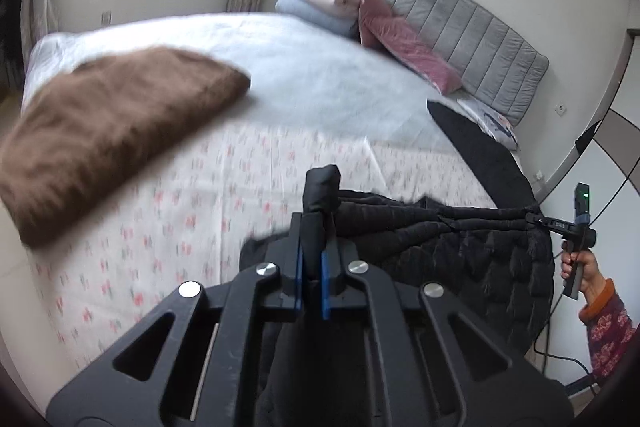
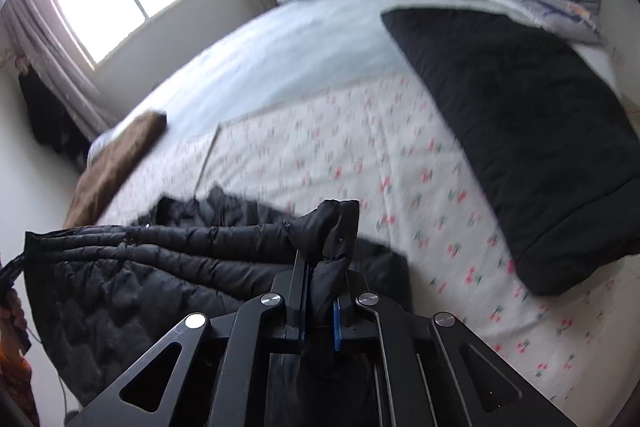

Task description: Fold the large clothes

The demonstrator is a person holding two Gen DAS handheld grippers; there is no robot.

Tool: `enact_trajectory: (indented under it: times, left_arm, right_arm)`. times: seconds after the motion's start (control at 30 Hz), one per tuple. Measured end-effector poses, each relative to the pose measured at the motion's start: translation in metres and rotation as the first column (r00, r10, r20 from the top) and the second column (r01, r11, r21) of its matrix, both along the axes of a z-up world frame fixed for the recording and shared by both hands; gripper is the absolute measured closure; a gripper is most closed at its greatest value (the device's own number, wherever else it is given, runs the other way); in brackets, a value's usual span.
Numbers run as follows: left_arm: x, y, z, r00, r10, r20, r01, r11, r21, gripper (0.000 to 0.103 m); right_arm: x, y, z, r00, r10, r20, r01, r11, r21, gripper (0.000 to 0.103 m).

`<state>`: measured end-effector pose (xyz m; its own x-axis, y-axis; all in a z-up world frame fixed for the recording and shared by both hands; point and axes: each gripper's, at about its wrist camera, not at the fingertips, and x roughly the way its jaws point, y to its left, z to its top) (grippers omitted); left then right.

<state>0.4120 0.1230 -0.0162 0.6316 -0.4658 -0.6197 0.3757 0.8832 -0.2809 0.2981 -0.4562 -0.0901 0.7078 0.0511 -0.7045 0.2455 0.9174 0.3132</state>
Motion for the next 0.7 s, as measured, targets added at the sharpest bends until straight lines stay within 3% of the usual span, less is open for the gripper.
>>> enact_trajectory:
  times: [0.13,0.23,0.4,0.7]
  left_arm:
    - [0.032,-0.022,0.011,0.999,0.015,0.037,-0.016,0.999,0.037,0.096]
    - [0.068,-0.034,0.004,0.999,0.050,0.019,-0.051,0.997,0.050,0.096]
    - [0.105,-0.047,-0.031,0.994,0.107,-0.019,-0.105,0.989,0.104,0.096]
    - [0.138,-0.059,-0.101,0.985,0.160,-0.065,-0.140,0.960,0.241,0.096]
  right_arm:
    - [0.015,-0.010,0.018,0.998,-0.059,0.030,0.060,0.998,-0.030,0.096]
    - [0.035,-0.020,0.020,0.995,-0.095,0.023,0.096,0.995,-0.041,0.096]
    - [0.067,-0.032,0.009,0.990,-0.142,-0.007,0.141,0.989,-0.045,0.096]
    - [0.102,-0.040,-0.046,0.973,-0.202,-0.113,0.190,0.976,-0.104,0.096]
